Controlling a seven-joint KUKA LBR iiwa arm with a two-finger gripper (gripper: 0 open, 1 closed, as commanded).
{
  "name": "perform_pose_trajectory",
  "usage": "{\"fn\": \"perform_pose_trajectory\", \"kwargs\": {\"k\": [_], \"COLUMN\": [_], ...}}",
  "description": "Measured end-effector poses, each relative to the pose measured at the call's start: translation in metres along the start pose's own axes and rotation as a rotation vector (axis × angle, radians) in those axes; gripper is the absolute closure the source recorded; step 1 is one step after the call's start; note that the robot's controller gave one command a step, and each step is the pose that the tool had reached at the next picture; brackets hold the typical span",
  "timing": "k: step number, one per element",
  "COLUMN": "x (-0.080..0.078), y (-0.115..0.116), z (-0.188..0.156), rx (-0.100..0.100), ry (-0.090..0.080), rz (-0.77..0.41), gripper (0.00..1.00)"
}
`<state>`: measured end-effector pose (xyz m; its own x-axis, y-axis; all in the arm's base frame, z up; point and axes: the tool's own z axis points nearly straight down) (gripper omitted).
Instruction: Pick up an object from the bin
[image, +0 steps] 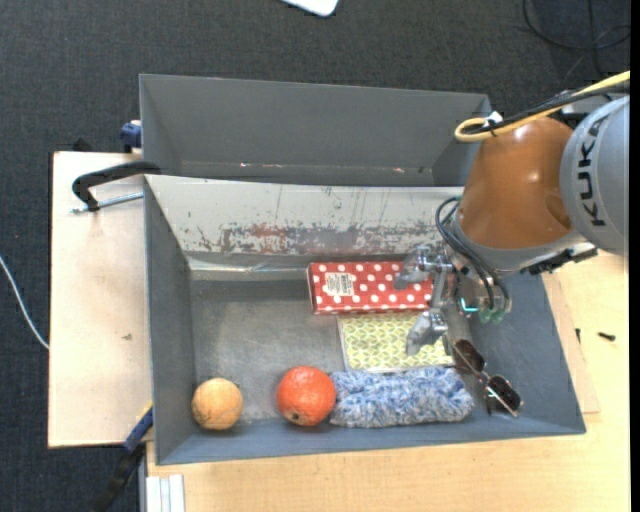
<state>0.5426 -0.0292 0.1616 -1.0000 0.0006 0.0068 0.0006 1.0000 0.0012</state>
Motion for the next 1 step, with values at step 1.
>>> {"fn": "perform_pose_trajectory", "kwargs": {"k": [1], "x": [-0.0018], "y": [0.0], "z": [-0.0045], "rx": [0.0], "ry": [-0.009], "rz": [-0.001], "gripper": [0.0]}}
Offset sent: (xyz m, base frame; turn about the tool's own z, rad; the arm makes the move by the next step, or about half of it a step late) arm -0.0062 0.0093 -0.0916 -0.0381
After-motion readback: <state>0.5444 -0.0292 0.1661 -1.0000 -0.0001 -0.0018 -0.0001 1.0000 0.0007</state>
